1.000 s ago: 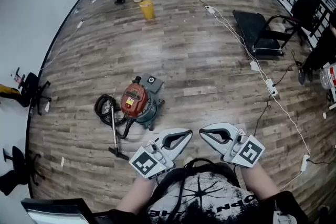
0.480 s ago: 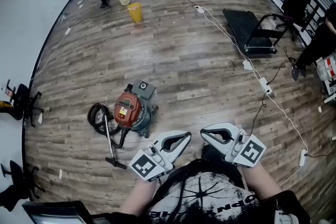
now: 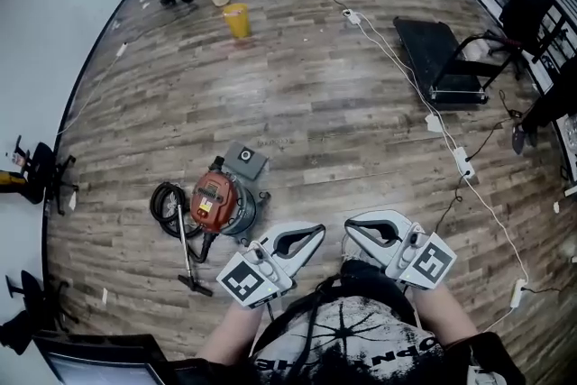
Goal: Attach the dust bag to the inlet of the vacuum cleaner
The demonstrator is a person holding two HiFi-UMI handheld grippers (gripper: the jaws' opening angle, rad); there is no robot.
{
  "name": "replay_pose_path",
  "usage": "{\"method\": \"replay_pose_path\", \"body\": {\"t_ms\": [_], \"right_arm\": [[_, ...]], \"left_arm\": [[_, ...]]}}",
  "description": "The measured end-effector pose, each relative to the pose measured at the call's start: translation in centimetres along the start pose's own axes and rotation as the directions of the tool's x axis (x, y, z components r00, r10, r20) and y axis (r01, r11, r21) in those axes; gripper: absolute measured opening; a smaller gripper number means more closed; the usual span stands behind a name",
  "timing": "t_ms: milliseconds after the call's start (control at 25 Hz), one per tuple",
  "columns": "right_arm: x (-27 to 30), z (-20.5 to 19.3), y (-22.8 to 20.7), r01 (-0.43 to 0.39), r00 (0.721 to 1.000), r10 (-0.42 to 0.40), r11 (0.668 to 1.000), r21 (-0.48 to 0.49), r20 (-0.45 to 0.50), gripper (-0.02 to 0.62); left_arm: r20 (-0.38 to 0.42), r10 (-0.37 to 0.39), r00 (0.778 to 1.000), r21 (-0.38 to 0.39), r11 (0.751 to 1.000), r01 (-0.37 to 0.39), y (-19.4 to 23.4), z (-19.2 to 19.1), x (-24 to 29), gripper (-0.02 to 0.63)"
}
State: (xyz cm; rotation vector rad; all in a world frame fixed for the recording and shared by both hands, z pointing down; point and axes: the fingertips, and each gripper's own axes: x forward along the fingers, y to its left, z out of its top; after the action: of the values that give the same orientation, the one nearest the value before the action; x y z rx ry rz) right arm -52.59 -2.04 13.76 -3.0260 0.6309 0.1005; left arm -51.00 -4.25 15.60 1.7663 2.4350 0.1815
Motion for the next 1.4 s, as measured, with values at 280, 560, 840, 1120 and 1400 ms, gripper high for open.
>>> {"method": "replay_pose_path", "body": {"t_ms": [280,560,840,1120,1400], "right_arm": [[-4.0,-0.8,-9.8,-0.001,1.0,0.001,1.0,0.016,0.003,0.006],[-6.5,-0.7,-16.6,-0.013,1.0,0.013,1.0,0.025,0.007,0.006],[-4.6,-2.6,-19.7,-0.071,0.997,0.074,0.995,0.067,-0.035,0.006],[3.2,-1.2,-24.1,-0.162,0.987,0.162,0.986,0.031,0.012,0.006],[13.0,-0.8,-30.7,-0.2,0.98,0.2,0.98,0.007,-0.005,0.006]], "left_arm": [[-0.05,0.006,0.999,-0.009,1.0,-0.007,4.7,-0.6,9.9,0.0],[-0.062,0.042,0.997,0.03,0.999,-0.04,7.4,0.0,15.7,0.0],[-0.042,0.115,0.993,0.035,0.993,-0.113,11.0,0.7,16.3,0.0],[-0.025,0.18,0.983,0.028,0.983,-0.18,19.0,1.5,15.7,0.0],[-0.006,0.211,0.977,0.037,0.977,-0.211,30.2,4.2,14.2,0.0]]}}
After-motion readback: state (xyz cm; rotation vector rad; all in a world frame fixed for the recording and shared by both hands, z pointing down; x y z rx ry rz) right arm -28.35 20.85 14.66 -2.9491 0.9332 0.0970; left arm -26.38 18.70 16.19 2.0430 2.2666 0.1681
